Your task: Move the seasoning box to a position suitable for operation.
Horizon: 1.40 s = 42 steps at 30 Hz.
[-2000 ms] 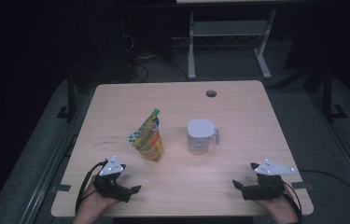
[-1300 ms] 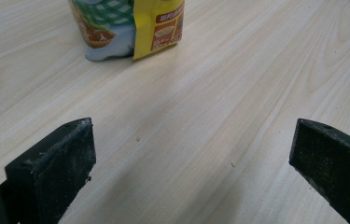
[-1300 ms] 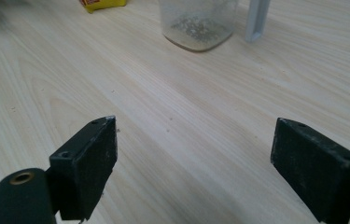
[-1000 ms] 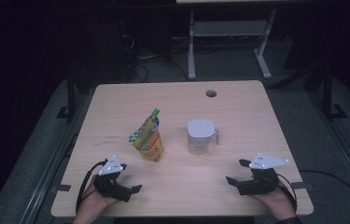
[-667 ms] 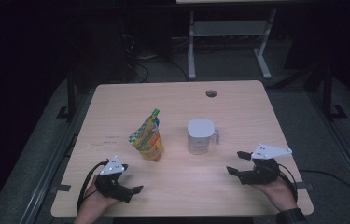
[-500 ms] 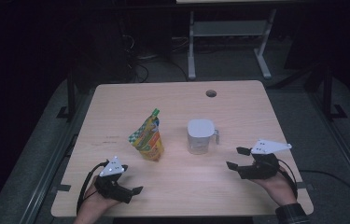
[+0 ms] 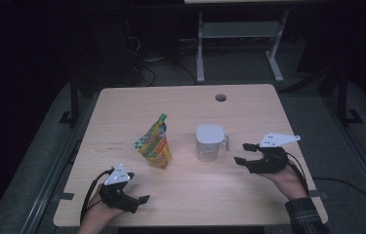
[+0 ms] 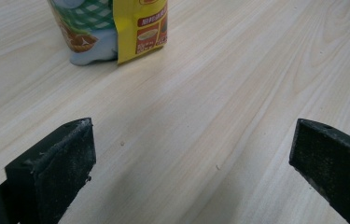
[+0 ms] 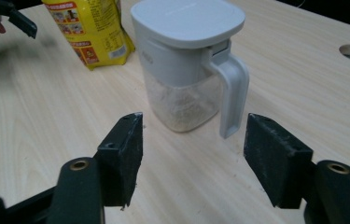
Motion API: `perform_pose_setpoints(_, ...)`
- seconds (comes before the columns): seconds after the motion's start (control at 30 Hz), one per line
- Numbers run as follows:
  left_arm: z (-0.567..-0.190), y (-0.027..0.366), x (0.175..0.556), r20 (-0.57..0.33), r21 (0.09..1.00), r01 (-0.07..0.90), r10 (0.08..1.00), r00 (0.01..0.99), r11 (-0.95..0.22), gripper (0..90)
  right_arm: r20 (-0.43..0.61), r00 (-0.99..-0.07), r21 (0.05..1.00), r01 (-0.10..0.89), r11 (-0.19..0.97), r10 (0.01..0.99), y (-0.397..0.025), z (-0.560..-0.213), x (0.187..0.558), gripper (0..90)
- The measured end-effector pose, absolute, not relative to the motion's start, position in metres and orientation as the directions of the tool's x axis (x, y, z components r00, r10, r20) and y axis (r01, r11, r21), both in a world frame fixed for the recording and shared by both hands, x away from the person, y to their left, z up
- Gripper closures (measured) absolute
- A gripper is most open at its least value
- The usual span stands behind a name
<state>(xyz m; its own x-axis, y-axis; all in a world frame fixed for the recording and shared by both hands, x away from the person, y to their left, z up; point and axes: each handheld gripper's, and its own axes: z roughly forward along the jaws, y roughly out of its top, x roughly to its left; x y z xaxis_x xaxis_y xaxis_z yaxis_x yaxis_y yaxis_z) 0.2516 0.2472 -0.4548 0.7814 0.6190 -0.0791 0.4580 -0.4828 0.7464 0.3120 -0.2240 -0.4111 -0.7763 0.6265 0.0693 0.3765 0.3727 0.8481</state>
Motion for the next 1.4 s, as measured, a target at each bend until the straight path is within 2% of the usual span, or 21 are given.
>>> perform_pose_setpoints(0.53, -0.456, 0.244, 0.252, -0.080, 0.744, 0.451, 0.605, 0.793, -0.493, 0.0, 0.061, -0.814, 0.840, 0.355, 0.411, 0.578, -0.219, -0.401, 0.358, 45.3)
perform_pose_setpoints(0.93, -0.456, 0.245, 0.252, -0.085, 0.744, 0.454, 0.604, 0.793, -0.491, 0.0, 0.059, -0.862, 0.821, 0.329, 0.467, 0.503, -0.209, -0.407, 0.386, 51.6)
perform_pose_setpoints(1.17, -0.457, 0.246, 0.253, -0.093, 0.743, 0.457, 0.601, 0.794, -0.489, 0.0, 0.072, -0.883, 0.806, 0.326, 0.494, 0.464, -0.203, -0.415, 0.396, 54.0)
perform_pose_setpoints(1.4, -0.457, 0.246, 0.253, -0.089, 0.737, 0.455, 0.595, 0.798, -0.500, 0.0, 0.067, -0.890, 0.791, 0.323, 0.520, 0.452, -0.199, -0.421, 0.398, 60.2)
